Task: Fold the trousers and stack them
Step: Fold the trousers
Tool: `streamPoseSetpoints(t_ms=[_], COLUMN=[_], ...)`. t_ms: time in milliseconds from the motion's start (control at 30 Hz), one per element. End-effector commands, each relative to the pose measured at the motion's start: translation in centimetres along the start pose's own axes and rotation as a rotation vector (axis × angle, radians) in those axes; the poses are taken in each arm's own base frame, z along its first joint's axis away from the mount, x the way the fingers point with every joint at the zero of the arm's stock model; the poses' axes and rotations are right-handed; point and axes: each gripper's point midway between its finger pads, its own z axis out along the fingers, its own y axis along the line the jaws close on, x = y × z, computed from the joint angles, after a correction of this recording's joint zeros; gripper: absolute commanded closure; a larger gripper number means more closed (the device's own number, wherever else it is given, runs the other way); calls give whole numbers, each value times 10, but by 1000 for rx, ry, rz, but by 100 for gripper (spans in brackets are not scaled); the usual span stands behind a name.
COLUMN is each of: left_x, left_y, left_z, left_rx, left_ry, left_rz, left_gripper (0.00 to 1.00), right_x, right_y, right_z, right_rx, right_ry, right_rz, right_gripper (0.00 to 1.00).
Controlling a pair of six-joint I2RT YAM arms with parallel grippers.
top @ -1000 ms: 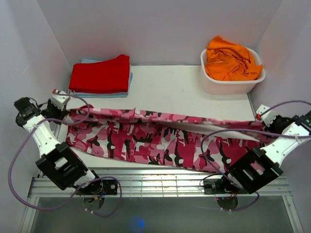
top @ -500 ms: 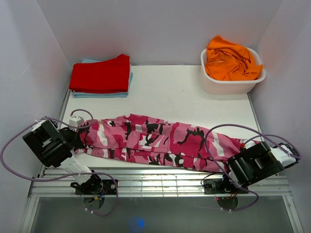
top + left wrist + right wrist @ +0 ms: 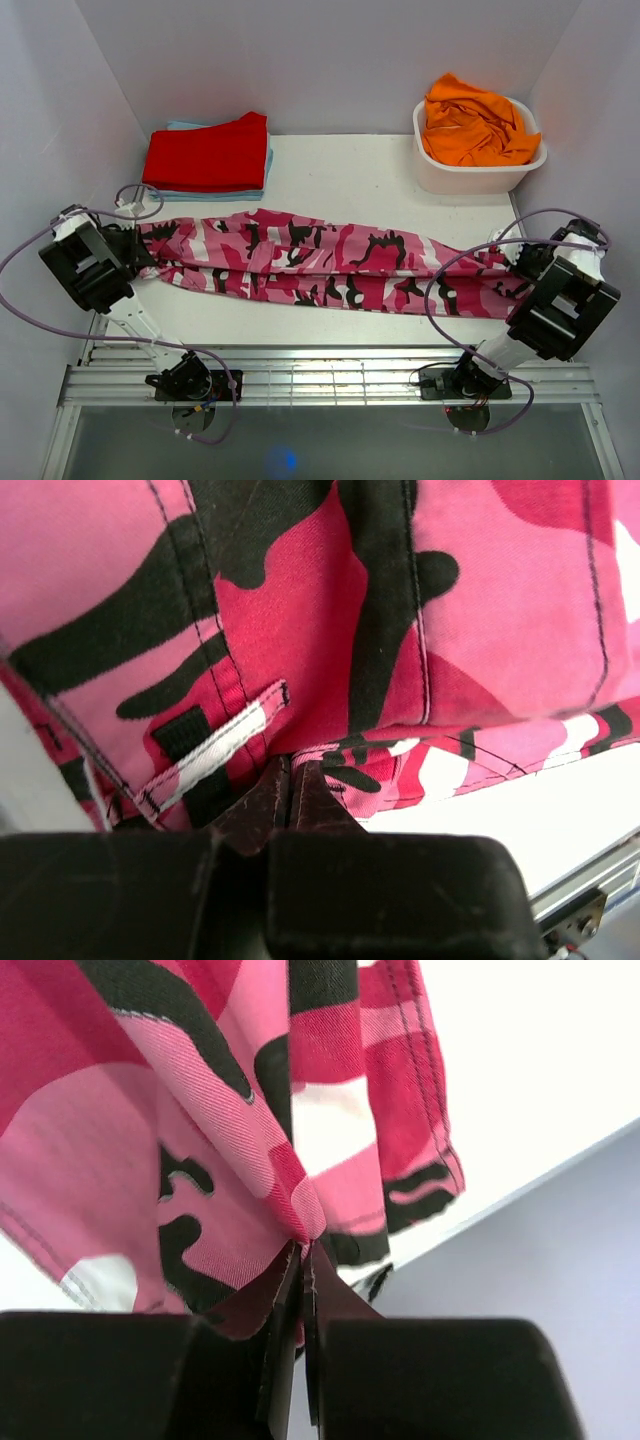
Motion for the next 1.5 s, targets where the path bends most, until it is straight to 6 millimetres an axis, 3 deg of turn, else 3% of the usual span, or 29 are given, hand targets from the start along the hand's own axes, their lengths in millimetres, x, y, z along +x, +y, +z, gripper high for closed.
streamPoseSetpoints(t_ms=[0, 100, 267, 333, 400, 433, 467, 567, 600, 633, 667, 700, 800, 833, 867, 900, 933, 967, 1000, 1033, 1100, 1133, 1167, 1233, 1267, 1333, 1433, 1467], left_x=[-59, -85, -117, -119, -116, -104, -95, -59, -48, -44, -24, -13, 15, 19, 23, 16, 8, -5, -19, -31, -55, -66, -75, -91, -95, -103, -109, -103], left_y=[47, 46, 30, 26, 25, 26, 29, 31, 34, 41, 39, 40, 38, 39, 32, 29, 14, 5, -2, -20, -42, -51, -61, -82, -87, -106, -132, -137], left_z=[-32, -54, -101, -112, -121, -112, -107, -77, -70, -66, -50, -42, -20, -17, -19, -27, -30, -44, -56, -64, -90, -104, -113, -129, -132, -129, -104, -88], left_rx=[-184, -195, -241, -261, -306, -298, -303, -255, -251, -271, -245, -236, -179, -172, -140, -131, -75, -88, -87, -51, -74, -80, -76, -95, -103, -83, -57, -34], left_ry=[-149, -201, -290, -306, -293, -265, -232, -135, -105, -98, -60, -27, 44, 60, 71, 48, 2, -45, -91, -159, -243, -275, -308, -333, -332, -331, -287, -268], left_rz=[71, 105, 215, 268, 328, 328, 335, 340, 337, 352, 329, 328, 294, 283, 286, 303, 310, 344, 394, 413, 471, 490, 507, 552, 561, 584, 602, 585], left_gripper=[100, 100, 100, 100, 100, 100, 100, 100, 100, 100, 100, 100, 99, 90, 78, 68, 12, 2, 2, 2, 2, 2, 2, 2, 2, 2, 2, 2], right_x=[0, -1, 0, 8, 14, 15, 20, 26, 29, 32, 36, 39, 47, 50, 52, 53, 54, 51, 50, 49, 38, 32, 25, 15, 10, 2, -2, -2], right_y=[-84, -99, -99, -95, -80, -75, -59, -38, -28, -24, -19, -7, 16, 15, 14, 12, 2, -5, -9, -27, -32, -49, -44, -46, -53, -49, -46, -45], right_z=[-35, -51, -86, -100, -99, -99, -86, -68, -54, -48, -41, -27, -11, -13, -14, -18, -28, -34, -41, -57, -69, -86, -91, -103, -114, -118, -122, -121], right_rx=[240, 268, 319, 347, 332, 329, 291, 252, 240, 245, 235, 220, 157, 163, 167, 181, 203, 217, 223, 256, 250, 290, 264, 258, 276, 258, 243, 241], right_ry=[37, 40, 9, 20, 12, 19, 21, 35, 35, 45, 65, 71, 109, 128, 143, 143, 143, 124, 111, 109, 62, 47, 22, -2, -8, -33, -46, -46], right_rz=[-40, -40, -92, -112, -104, -125, -117, -124, -120, -126, -140, -147, -168, -174, -170, -129, -112, -102, -85, -71, -43, -44, -28, -36, -49, -37, -28, -27], right_gripper=[92, 92, 92, 92, 92, 92, 92, 92, 92, 92, 92, 92, 92, 90, 77, 71, 51, 42, 36, 26, 18, 11, 6, 10, 10, 10, 10, 10])
